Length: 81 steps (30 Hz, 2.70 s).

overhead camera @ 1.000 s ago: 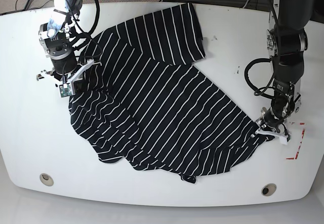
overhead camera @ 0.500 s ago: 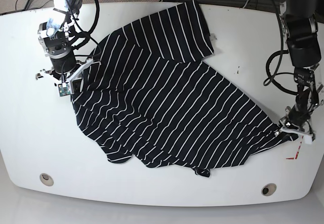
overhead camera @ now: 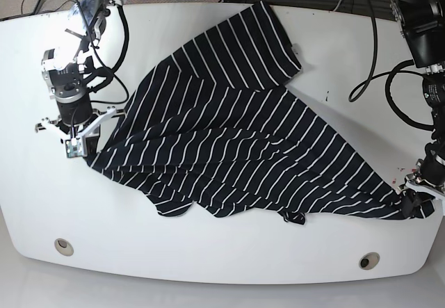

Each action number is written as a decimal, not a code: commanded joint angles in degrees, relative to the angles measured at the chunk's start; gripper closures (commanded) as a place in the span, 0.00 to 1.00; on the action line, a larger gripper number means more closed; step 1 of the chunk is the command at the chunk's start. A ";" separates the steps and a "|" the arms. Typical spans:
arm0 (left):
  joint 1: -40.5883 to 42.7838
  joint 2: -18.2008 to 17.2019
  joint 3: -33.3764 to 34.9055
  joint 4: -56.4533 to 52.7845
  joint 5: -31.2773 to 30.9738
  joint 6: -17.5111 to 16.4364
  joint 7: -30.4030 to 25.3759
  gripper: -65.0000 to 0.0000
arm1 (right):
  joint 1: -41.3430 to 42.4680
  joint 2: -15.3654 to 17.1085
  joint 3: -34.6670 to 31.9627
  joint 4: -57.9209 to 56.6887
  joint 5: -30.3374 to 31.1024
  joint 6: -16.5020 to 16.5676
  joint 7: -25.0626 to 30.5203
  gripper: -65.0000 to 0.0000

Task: Layout the t-shirt on the table in an organized manner, then fold the t-shirt properly
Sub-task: 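Lift the shirt again with both grippers and lay it flat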

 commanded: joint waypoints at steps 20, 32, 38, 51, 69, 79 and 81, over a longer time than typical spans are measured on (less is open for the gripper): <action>-30.23 -6.87 0.05 -0.43 -0.70 -0.28 1.64 1.00 | 32.83 17.17 -8.47 -6.54 0.26 -0.76 -2.55 0.99; -41.04 -7.92 0.05 -1.48 -0.79 -0.28 6.21 0.99 | 48.30 23.06 -12.78 -5.49 0.26 1.44 -10.11 0.99; -36.47 -7.92 -0.30 -1.04 -0.87 -0.28 6.30 1.00 | 43.20 22.98 -11.11 -1.80 0.17 2.40 -12.39 0.99; -7.46 -7.75 -7.86 7.92 -7.38 -0.28 6.30 1.00 | 16.04 13.74 3.92 1.55 0.70 6.80 -7.56 0.99; 28.23 -1.42 -18.24 14.69 -9.22 -4.06 6.12 1.00 | -10.33 -4.72 13.24 1.37 0.70 8.86 -1.58 1.00; 37.46 -0.54 -20.43 14.43 -5.00 -9.34 6.12 1.00 | -16.75 -8.41 13.16 1.37 0.70 8.86 -0.88 1.00; 38.43 -0.36 -20.43 14.34 -2.54 -10.74 6.12 1.00 | -17.63 -8.85 13.16 1.37 0.70 8.86 -0.88 0.99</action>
